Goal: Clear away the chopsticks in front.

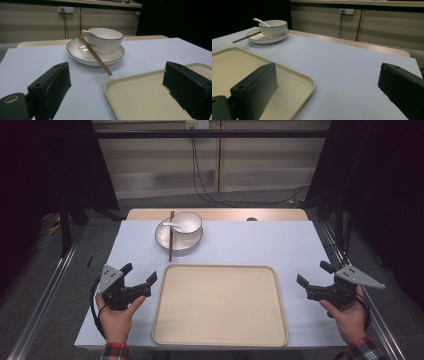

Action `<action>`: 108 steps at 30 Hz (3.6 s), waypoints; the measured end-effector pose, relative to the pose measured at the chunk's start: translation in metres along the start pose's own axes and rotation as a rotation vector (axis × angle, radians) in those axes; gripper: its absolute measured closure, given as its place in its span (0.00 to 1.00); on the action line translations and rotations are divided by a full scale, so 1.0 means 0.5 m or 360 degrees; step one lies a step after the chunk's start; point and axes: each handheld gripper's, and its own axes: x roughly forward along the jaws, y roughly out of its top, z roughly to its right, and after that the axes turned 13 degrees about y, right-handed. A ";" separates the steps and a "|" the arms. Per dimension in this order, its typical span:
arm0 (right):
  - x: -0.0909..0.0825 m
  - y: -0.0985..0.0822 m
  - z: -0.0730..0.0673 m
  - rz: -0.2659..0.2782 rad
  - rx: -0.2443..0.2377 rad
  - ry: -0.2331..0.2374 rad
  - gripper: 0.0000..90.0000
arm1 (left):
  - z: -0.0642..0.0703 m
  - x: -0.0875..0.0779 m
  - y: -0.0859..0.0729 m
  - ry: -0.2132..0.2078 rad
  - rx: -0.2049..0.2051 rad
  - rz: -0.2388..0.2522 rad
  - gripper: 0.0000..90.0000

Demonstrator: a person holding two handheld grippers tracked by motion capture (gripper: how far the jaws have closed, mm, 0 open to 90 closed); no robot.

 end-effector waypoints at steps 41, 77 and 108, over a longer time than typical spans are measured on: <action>0.002 -0.011 -0.025 -0.0059 -0.0043 0.0133 0.04 | 0.015 0.306 0.053 0.0335 0.0163 -0.0401 0.43; 0.009 -0.017 -0.027 -0.0108 -0.0055 0.0184 0.05 | 0.029 0.376 0.035 0.0465 -0.0144 -0.0647 0.95; 0.004 -0.012 -0.023 -0.0070 -0.0040 0.0142 0.00 | 0.062 0.174 0.015 0.0505 -0.0399 -0.0565 0.95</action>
